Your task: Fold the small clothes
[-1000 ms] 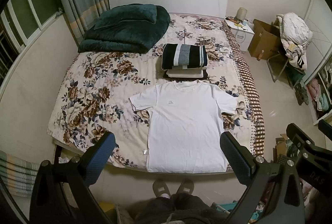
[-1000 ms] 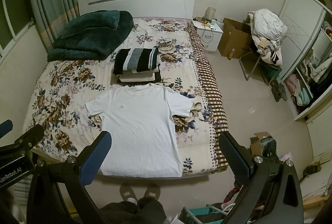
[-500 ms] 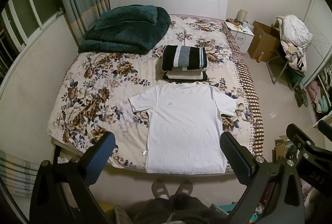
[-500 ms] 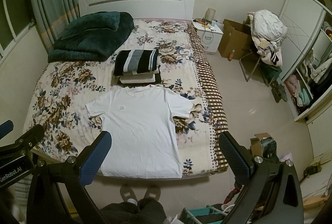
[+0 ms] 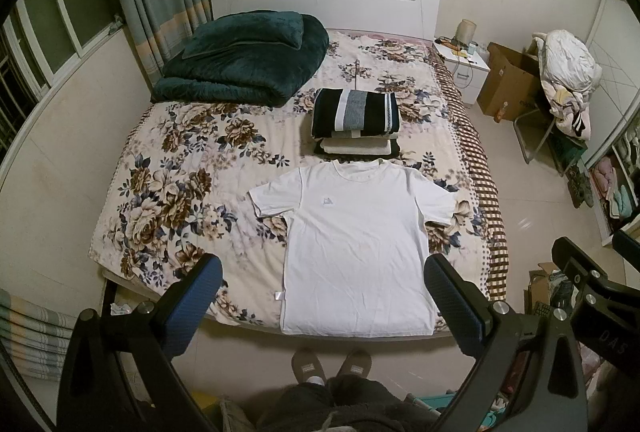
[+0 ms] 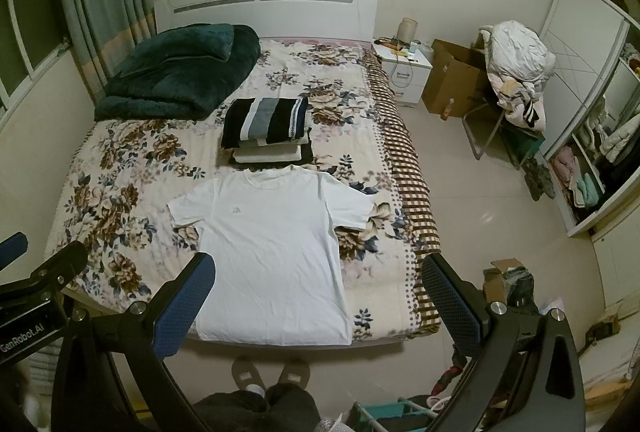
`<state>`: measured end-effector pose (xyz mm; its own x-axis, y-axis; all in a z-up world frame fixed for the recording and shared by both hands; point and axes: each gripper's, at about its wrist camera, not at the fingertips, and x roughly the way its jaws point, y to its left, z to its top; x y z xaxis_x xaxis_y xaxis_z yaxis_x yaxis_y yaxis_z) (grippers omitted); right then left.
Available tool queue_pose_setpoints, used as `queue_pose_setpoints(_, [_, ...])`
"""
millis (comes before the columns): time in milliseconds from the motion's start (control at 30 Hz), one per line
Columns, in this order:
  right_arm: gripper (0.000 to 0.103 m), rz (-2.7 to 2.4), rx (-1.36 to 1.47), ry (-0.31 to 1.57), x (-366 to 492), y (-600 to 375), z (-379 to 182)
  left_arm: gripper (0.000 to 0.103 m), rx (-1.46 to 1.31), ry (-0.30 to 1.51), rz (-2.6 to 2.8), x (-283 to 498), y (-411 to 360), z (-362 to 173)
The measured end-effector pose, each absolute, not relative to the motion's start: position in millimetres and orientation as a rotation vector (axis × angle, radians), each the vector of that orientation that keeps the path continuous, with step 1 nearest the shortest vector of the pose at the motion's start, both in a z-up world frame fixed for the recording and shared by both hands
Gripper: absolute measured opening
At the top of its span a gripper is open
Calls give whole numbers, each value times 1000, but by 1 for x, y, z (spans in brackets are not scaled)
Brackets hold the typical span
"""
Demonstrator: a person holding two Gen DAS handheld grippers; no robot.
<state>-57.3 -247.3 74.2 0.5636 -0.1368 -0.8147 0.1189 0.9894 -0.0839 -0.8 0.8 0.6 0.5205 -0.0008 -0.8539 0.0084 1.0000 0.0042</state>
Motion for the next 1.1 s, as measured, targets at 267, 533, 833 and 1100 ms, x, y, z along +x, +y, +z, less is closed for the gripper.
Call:
queue_pose_setpoints(267, [103, -151, -19, 958, -58, -247, 75, 103, 7, 1021, -6, -1, 1, 1])
queue_pose_setpoints(533, [103, -150, -19, 957, -57, -248, 76, 103, 8, 1017, -8, 9, -2, 7])
queue_pose_setpoints(833, [103, -149, -17, 955, -57, -248, 77, 103, 6, 1016, -7, 17, -7, 14])
queue_pose_setpoints(1100, [103, -149, -16, 954, -56, -248, 76, 103, 5, 1015, -9, 18, -8, 15])
